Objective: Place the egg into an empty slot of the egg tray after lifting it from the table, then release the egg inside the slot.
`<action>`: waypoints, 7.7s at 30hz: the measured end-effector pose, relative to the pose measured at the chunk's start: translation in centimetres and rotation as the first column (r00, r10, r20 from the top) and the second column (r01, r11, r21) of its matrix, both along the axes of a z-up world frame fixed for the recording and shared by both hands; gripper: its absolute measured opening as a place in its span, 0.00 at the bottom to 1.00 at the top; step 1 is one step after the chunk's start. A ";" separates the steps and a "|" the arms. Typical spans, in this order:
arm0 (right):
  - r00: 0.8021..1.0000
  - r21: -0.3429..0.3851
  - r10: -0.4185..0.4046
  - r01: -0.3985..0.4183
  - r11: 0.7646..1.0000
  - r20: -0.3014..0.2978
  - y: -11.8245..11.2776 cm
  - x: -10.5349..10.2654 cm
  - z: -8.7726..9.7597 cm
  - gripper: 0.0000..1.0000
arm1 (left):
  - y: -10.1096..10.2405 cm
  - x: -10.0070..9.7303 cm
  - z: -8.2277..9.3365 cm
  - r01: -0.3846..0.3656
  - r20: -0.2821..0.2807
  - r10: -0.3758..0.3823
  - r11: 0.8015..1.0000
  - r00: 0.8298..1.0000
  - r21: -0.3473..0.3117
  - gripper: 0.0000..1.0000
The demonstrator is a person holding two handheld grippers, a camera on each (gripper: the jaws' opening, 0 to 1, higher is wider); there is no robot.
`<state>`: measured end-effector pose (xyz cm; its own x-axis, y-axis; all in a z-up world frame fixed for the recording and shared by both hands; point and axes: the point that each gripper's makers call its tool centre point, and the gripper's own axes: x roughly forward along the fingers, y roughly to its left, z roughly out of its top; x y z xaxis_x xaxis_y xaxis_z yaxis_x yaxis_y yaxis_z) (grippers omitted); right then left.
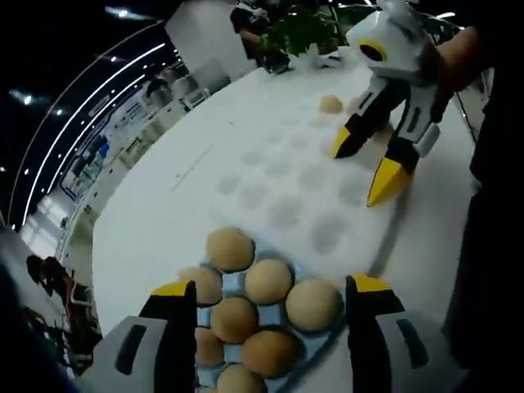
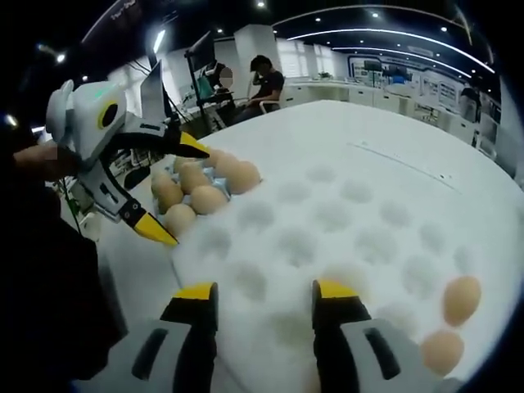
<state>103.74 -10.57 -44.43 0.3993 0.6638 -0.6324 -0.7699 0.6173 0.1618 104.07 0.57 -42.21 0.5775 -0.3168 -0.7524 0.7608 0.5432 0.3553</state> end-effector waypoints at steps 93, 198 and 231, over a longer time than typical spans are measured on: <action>0.873 -0.034 -0.451 0.453 0.891 -0.185 -12.6 4.1 3.9 0.27 | -0.9 0.0 1.0 0.091 0.037 -0.097 0.987 0.995 0.131 0.70; 0.986 -0.155 0.006 -0.033 0.987 -0.167 -2.2 0.1 -0.4 0.27 | 0.0 0.8 3.7 -0.092 0.033 0.103 0.964 0.994 -0.249 0.29; 0.993 -0.146 -0.009 -0.009 0.989 -0.121 -2.1 0.2 -0.4 0.29 | 12.7 0.2 3.5 -0.394 0.000 0.405 0.890 0.914 -0.231 0.29</action>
<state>103.97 -12.63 -44.79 0.3140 0.5607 -0.7661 -0.7499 0.6414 0.1621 104.22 13.24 -38.75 0.7232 -0.2063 -0.6590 0.4482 0.8663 0.2206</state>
